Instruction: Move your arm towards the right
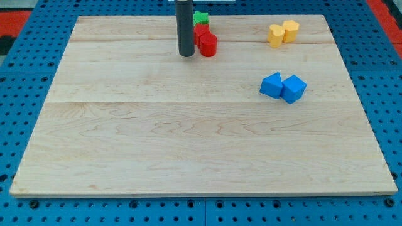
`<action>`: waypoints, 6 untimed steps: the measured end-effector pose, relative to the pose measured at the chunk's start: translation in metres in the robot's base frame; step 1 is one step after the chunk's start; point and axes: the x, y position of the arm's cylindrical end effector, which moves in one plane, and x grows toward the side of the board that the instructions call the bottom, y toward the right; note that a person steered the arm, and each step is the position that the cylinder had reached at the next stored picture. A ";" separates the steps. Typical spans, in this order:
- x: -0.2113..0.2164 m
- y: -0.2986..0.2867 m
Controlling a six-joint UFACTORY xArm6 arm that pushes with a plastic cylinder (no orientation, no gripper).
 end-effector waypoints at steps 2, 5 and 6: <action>0.027 0.035; 0.023 0.108; 0.023 0.125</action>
